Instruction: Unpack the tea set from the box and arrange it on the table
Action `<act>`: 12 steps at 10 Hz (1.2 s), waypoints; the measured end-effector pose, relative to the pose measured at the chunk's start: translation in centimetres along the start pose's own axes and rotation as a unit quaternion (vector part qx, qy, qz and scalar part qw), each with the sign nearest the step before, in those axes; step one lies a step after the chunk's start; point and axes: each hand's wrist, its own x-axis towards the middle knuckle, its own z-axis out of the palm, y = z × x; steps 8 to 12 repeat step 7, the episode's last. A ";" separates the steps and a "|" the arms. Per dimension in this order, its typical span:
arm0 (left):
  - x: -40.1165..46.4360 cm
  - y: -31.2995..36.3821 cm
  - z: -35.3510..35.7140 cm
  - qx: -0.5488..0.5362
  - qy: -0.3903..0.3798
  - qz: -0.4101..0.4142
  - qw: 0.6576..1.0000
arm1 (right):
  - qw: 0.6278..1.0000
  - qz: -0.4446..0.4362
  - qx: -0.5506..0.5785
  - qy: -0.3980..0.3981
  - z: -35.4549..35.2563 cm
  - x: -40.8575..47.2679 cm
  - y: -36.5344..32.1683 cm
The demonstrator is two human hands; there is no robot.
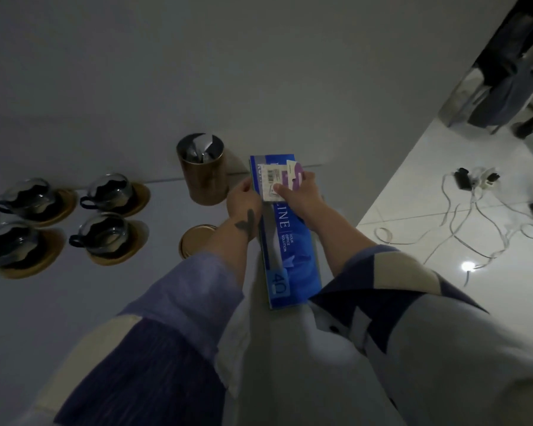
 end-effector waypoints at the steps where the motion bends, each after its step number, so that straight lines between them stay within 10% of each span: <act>1: 2.6 -0.3 1.2 -0.007 0.016 0.000 1.000 | 0.999 -0.024 -0.047 0.013 1.1 3.7 0.3; 3: 5.7 -2.1 1.6 0.113 0.055 -0.040 0.991 | 0.979 0.006 -0.206 -0.002 3.9 6.6 3.3; 12: -1.1 0.9 -1.4 0.172 -0.016 0.027 0.985 | 0.973 0.019 -0.230 -0.015 2.8 2.1 1.3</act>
